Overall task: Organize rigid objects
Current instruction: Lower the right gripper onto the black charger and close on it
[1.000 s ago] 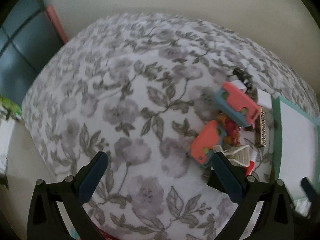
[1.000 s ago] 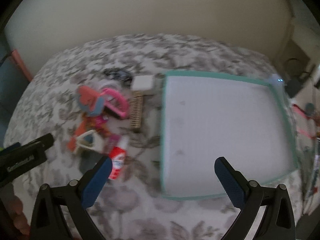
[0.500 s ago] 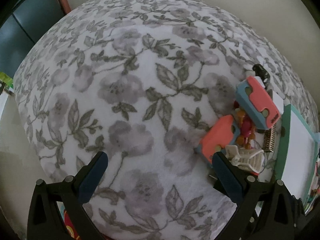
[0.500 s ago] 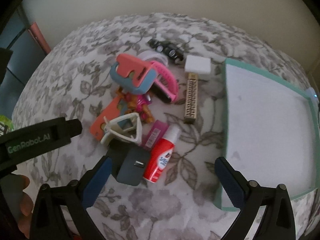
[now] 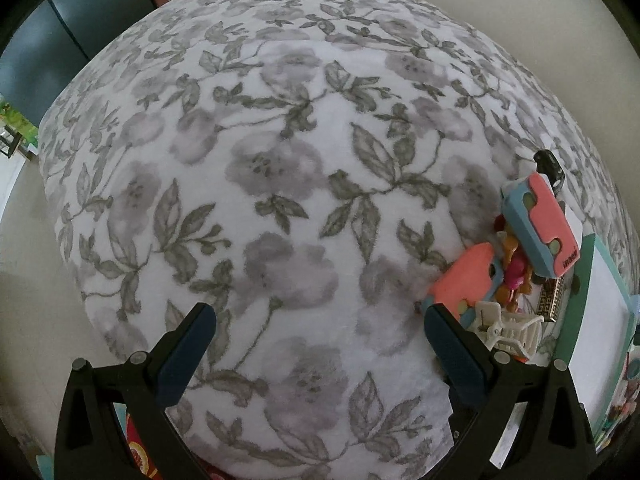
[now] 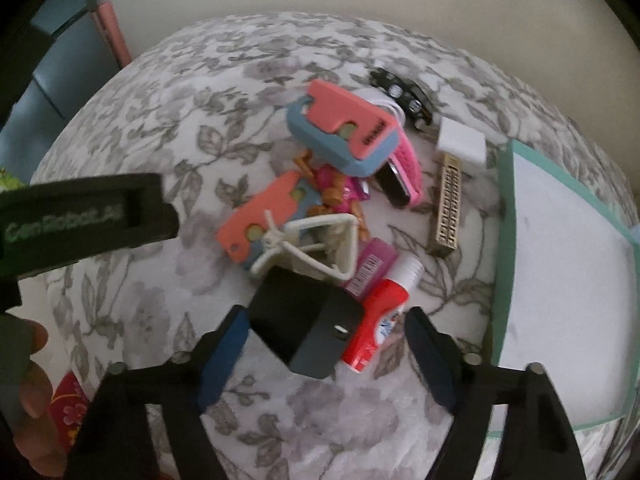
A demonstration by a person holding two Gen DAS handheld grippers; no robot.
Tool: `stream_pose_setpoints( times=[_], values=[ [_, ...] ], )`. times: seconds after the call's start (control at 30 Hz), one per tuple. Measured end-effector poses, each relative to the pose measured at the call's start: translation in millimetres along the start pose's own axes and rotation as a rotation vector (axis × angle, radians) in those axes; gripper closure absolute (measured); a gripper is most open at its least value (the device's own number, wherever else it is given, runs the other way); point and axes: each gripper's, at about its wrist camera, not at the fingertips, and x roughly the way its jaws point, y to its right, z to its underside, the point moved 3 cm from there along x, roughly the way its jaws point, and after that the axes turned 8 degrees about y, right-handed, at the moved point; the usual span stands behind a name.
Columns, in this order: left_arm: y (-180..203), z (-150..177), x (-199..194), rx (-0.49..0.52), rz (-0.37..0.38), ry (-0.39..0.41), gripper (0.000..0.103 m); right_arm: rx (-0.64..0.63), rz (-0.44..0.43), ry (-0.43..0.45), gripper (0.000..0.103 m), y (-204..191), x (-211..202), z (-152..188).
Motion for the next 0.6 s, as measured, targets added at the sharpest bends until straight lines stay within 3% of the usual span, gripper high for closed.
stream_pose_setpoints(
  times=[0.13, 0.2, 0.37, 0.43, 0.47, 0.5, 0.57, 0.6],
  values=[
    [0.5, -7.1, -1.4, 0.020, 0.008, -0.002, 0.000, -0.048, -0.006, 0.011, 0.041, -9.6, -2.7, 0.4],
    [13.6, 4.2, -4.7, 0.025, 0.009, -0.002, 0.000, -0.046, -0.014, 0.014, 0.041, -10.9, -2.7, 0.7],
    [16.1, -11.0, -7.1, 0.039, 0.034, 0.012, 0.000, 0.025, -0.049, 0.031, 0.057, -1.7, -7.7, 0.2],
    [13.4, -25.9, -5.9, 0.057, 0.037, 0.018, 0.000, 0.070, -0.077, 0.027, 0.058, 4.8, -8.7, 1.2],
    [31.6, -3.0, -16.2, 0.063, 0.035, 0.016, 0.000, 0.085, -0.085, 0.021, 0.058, 7.0, -8.0, 2.1],
    [30.2, -14.5, -15.4, 0.068, 0.039, 0.019, 0.000, 0.102, -0.096, 0.017, 0.058, 8.8, -7.5, 2.9],
    [38.2, 0.7, -15.3, 0.073, 0.038, 0.024, 0.000, 0.136, -0.121, 0.005, 0.060, 11.1, -7.6, 3.6],
    [37.7, -9.6, -15.2, 0.075, 0.038, 0.026, 0.000, 0.149, -0.134, 0.001, 0.061, 12.0, -8.1, 3.9]
  ],
)
